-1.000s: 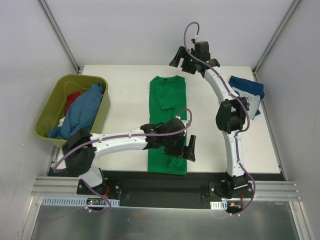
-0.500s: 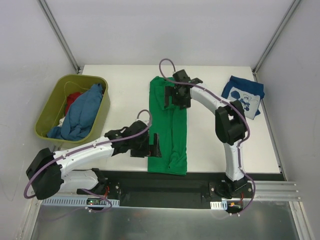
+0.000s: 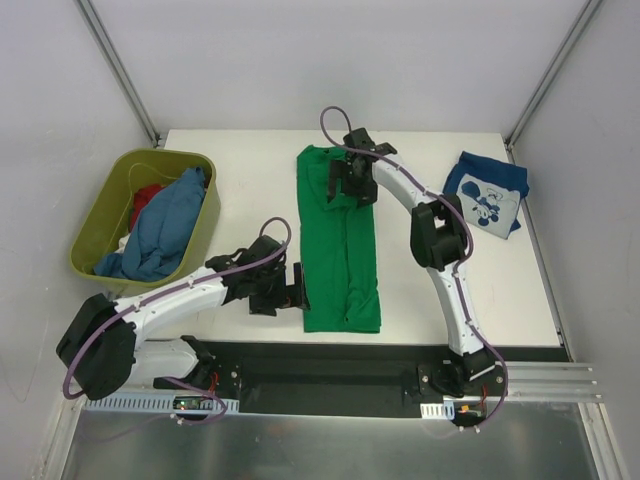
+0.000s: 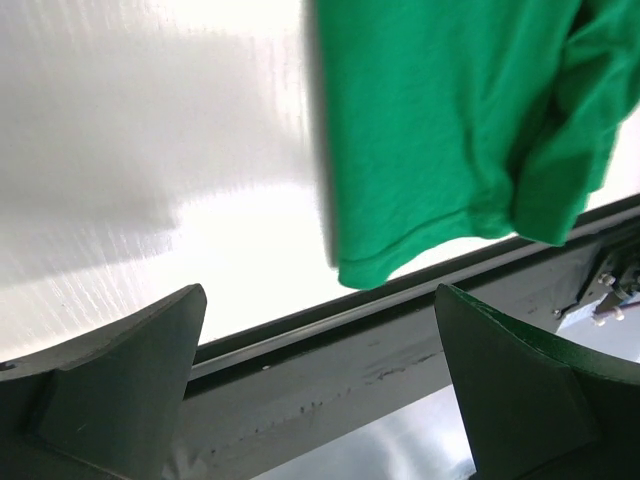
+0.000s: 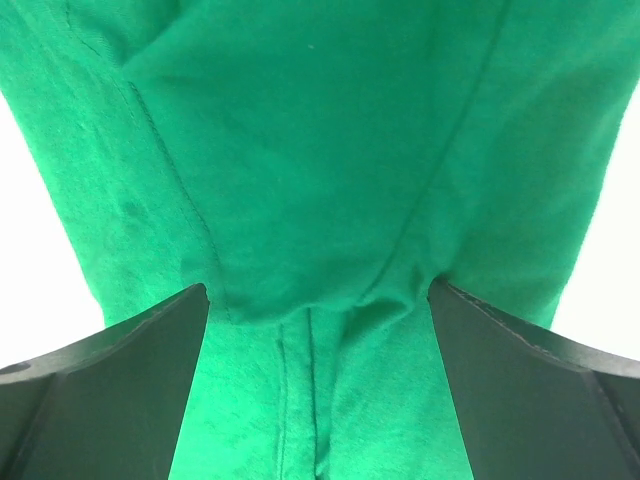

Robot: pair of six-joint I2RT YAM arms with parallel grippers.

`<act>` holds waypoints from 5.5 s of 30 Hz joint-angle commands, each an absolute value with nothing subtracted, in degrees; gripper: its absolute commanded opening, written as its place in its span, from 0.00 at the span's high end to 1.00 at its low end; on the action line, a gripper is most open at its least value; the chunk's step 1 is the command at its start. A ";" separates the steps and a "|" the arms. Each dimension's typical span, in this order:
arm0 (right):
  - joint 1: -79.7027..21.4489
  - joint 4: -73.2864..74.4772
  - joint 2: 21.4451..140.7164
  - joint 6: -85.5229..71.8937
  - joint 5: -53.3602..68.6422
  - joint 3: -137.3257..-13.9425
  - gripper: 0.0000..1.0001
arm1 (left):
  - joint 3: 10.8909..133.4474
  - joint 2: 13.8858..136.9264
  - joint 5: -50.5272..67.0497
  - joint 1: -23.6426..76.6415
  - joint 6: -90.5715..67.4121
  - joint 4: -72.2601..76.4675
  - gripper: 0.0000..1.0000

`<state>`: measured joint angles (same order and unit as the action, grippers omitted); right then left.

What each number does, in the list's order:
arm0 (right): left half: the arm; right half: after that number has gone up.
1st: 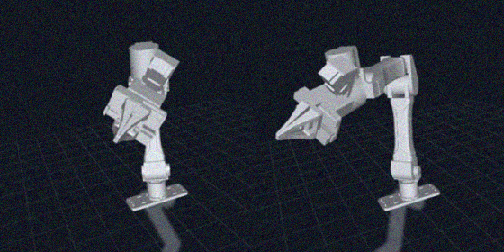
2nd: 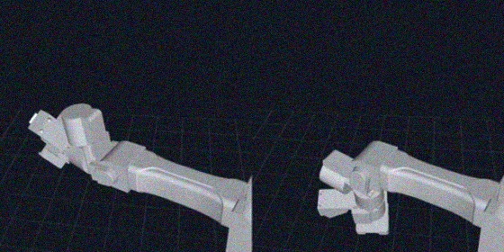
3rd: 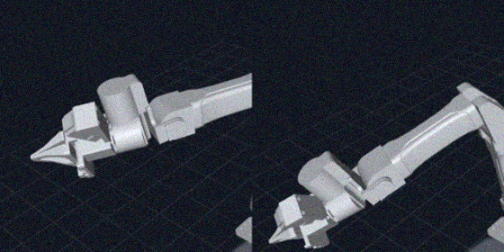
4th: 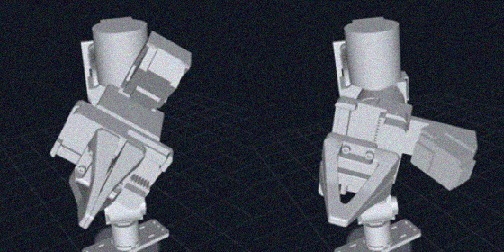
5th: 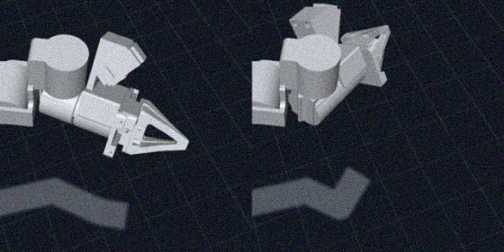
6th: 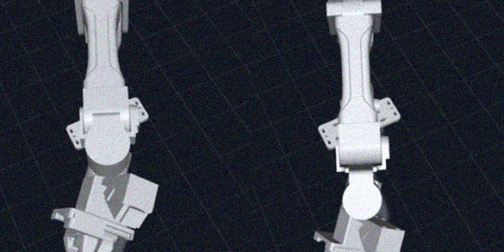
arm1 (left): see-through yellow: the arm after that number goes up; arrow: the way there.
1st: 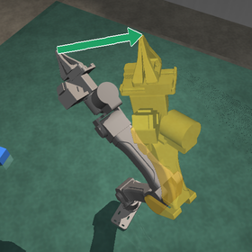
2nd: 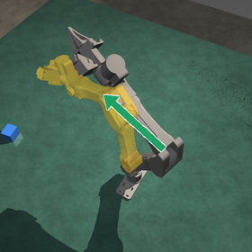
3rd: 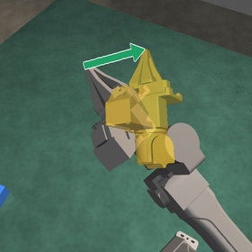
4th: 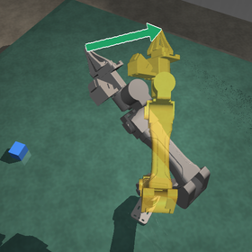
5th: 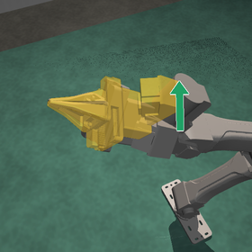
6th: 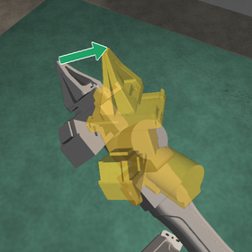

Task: Fold and stack the t-shirts
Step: Grab the bottom of the folded rectangular tshirt with both arms, then fold the folded rectangular tshirt in 1/3 of the way, then grab one side of the 2/3 rectangular tshirt with both arms, then fold the long partially folded tshirt into a neat square

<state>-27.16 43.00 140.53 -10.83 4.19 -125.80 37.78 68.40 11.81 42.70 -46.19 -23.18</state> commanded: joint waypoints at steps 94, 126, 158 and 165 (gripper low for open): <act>-24.79 38.14 117.41 -3.96 4.74 -99.74 0.83 | 73.82 109.68 31.11 21.09 -37.44 -4.75 0.87; -23.47 28.75 94.83 -9.32 15.03 -62.14 0.25 | 50.97 96.31 27.07 25.49 -42.80 -3.17 0.24; -24.87 38.49 56.27 -13.54 23.47 -42.27 1.00 | 33.84 54.97 25.85 38.32 -50.97 -7.90 1.00; -24.70 42.28 60.63 -6.68 21.19 -57.80 1.00 | 41.74 55.80 21.97 36.40 -47.29 -9.23 1.00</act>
